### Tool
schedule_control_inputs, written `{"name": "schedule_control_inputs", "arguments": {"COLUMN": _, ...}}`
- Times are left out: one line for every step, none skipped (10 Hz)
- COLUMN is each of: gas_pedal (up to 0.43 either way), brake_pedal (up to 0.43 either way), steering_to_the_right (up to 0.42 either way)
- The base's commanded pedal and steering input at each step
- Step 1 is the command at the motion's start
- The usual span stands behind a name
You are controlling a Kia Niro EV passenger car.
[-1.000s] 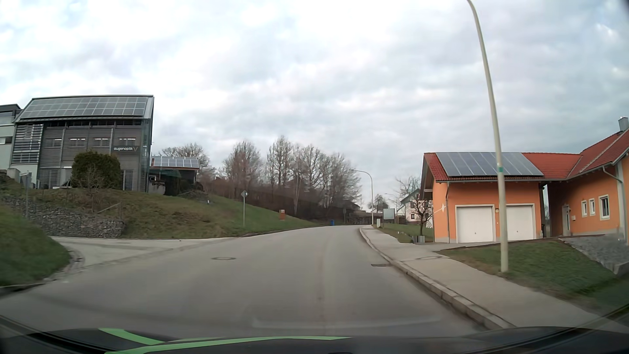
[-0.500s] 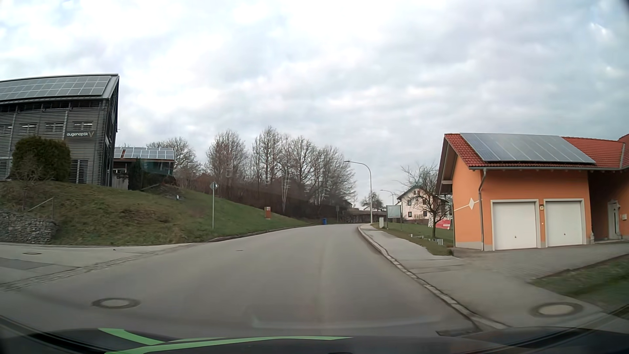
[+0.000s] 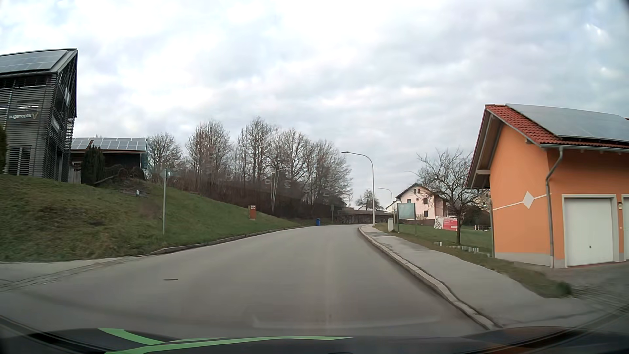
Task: Follow the waypoints while adhering to traffic rules and regulations
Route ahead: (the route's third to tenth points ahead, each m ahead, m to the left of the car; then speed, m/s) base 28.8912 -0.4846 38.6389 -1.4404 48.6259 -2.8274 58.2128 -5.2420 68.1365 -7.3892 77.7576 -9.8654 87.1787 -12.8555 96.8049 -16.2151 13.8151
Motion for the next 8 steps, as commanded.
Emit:
{"name": "schedule_control_inputs", "arguments": {"gas_pedal": 0.299, "brake_pedal": 0.000, "steering_to_the_right": 0.012}}
{"name": "schedule_control_inputs", "arguments": {"gas_pedal": 0.299, "brake_pedal": 0.000, "steering_to_the_right": 0.012}}
{"name": "schedule_control_inputs", "arguments": {"gas_pedal": 0.299, "brake_pedal": 0.000, "steering_to_the_right": 0.013}}
{"name": "schedule_control_inputs", "arguments": {"gas_pedal": 0.299, "brake_pedal": 0.000, "steering_to_the_right": 0.013}}
{"name": "schedule_control_inputs", "arguments": {"gas_pedal": 0.299, "brake_pedal": 0.000, "steering_to_the_right": 0.013}}
{"name": "schedule_control_inputs", "arguments": {"gas_pedal": 0.299, "brake_pedal": 0.000, "steering_to_the_right": 0.014}}
{"name": "schedule_control_inputs", "arguments": {"gas_pedal": 0.299, "brake_pedal": 0.000, "steering_to_the_right": 0.014}}
{"name": "schedule_control_inputs", "arguments": {"gas_pedal": 0.299, "brake_pedal": 0.000, "steering_to_the_right": 0.017}}
